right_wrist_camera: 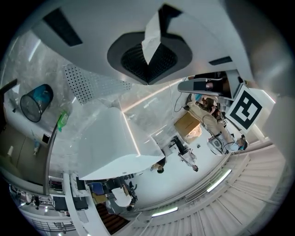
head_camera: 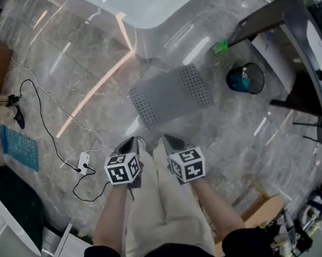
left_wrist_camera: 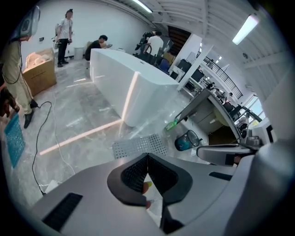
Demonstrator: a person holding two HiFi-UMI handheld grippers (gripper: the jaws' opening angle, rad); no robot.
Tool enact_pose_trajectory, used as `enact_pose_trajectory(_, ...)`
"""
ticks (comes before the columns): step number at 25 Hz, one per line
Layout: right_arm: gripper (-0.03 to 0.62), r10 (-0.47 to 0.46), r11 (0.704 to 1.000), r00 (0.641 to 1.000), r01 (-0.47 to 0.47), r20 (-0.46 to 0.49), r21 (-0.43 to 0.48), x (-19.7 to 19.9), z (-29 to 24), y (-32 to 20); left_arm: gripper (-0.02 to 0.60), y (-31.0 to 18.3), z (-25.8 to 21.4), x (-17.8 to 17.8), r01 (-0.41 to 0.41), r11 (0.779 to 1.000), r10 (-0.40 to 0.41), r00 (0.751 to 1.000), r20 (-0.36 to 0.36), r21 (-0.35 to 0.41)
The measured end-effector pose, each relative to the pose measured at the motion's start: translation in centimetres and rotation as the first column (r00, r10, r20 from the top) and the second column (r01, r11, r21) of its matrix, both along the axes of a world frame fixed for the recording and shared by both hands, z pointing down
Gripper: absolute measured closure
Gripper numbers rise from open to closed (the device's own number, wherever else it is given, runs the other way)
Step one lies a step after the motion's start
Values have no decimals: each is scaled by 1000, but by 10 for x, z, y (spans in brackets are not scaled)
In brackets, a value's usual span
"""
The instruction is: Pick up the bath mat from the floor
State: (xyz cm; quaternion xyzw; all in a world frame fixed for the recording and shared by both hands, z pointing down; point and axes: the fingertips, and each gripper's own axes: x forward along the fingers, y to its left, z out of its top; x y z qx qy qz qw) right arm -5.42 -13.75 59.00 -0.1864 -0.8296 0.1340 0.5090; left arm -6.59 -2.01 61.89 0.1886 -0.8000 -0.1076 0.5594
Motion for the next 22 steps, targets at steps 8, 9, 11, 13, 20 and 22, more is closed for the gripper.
enact_pose_trajectory(8, 582, 38, 998, 995, -33, -90, 53, 3, 106, 6, 580, 8, 99, -7, -29, 999, 28, 998, -52, -21)
enact_pose_trajectory(9, 582, 39, 998, 994, -34, -98, 57, 4, 121, 7, 580, 8, 111, -8, -36, 999, 34, 998, -58, -24)
enact_pose_trajectory(11, 582, 47, 997, 992, -39, -113, 66, 3, 150, 11, 581, 11, 137, -7, -39, 999, 37, 997, -73, -32)
enact_pose_trajectory(13, 582, 69, 996, 989, -59, -132, 74, 3, 179, 13, 580, 15, 162, -3, -32, 999, 28, 995, -96, -38)
enact_pose_trajectory(20, 582, 79, 992, 975, -56, -207, 116, 11, 269, 22, 580, 29, 240, 15, -51, 996, 40, 986, -160, -67)
enact_pose_trajectory(22, 582, 74, 992, 973, -49, -219, 117, 16, 288, 26, 580, 31, 256, 18, -60, 996, 48, 984, -172, -70)
